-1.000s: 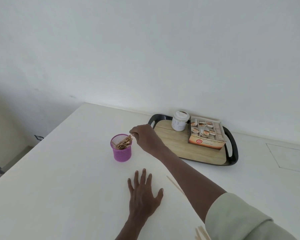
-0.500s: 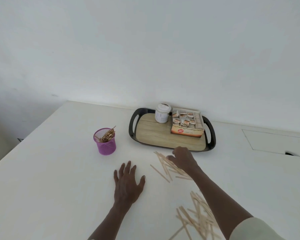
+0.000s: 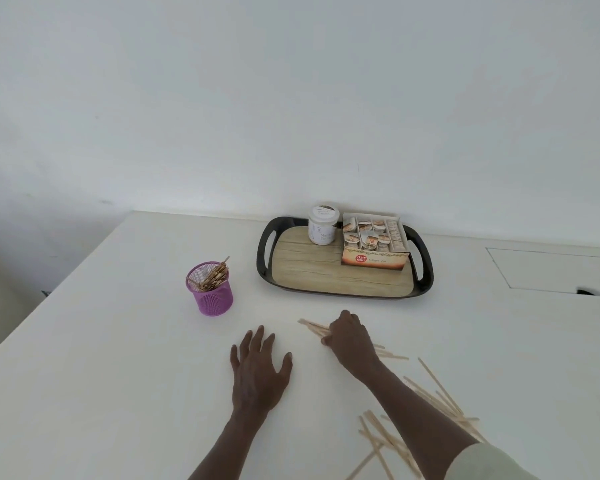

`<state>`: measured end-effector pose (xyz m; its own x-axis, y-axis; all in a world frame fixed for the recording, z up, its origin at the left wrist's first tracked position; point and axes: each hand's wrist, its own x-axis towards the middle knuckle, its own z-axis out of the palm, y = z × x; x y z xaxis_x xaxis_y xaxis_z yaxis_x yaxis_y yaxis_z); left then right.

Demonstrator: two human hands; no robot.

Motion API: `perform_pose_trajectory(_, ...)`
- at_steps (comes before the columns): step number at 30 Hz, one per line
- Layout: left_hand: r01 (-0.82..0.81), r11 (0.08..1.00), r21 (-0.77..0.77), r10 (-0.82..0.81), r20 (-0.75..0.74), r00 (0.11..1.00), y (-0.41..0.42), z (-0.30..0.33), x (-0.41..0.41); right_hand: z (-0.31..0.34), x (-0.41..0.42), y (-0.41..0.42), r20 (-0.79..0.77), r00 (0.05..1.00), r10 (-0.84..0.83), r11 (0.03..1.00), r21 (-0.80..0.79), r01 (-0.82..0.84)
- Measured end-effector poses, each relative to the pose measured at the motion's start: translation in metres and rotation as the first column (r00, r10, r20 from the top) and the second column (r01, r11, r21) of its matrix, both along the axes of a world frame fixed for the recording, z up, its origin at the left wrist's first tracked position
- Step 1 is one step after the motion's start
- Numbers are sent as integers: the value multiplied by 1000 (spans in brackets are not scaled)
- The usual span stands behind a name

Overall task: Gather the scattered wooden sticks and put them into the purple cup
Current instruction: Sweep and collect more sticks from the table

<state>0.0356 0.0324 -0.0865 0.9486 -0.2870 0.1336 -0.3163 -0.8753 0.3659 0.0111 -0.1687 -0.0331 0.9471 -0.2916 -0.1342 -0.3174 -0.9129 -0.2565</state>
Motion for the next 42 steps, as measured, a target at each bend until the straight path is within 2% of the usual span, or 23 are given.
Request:
perform_pose_trajectory(5,-2,1000,-6,2,-30,1000,-1,3,-5,0,-12,-3,72,997,3,1000,24,-5)
perform_pose_trajectory(9,-26,994,-103,19,-74,997,-9,8,-18,3,-16,-5,49,999,23,1000,17,-24)
perform_pose_trajectory(13,-60,964,-258,25,-138,990,-24,17,-32,6,-17,-7,-1,999,49,998,43,-49)
perform_pose_trajectory(17,-130,883,-451,30,-222,975,-43,29,-44,12,-14,-10,-26,997,71,995,66,-69)
perform_pose_trajectory(20,-250,795,-553,48,-353,934,-58,39,-48,13,-15,-13,-21,995,98,993,67,-96)
perform_pose_trajectory(23,-409,709,-574,70,-520,852,-69,47,-49,15,-19,-18,6,995,104,987,120,-104)
perform_pose_trajectory(27,-603,497,-624,-64,-719,692,-82,54,-49,26,-22,-25,85,995,43,969,239,-62)
perform_pose_trajectory(34,-706,165,-688,-410,-699,585,-111,79,-48,52,-26,-24,168,982,89,941,308,-139)
perform_pose_trajectory(37,-760,14,-650,-477,-672,566,-121,88,-45,61,-30,-19,200,974,103,943,293,-159)
perform_pose_trajectory(42,-775,-41,-631,-423,-691,585,-129,96,-44,78,-39,-26,212,958,192,904,343,-257)
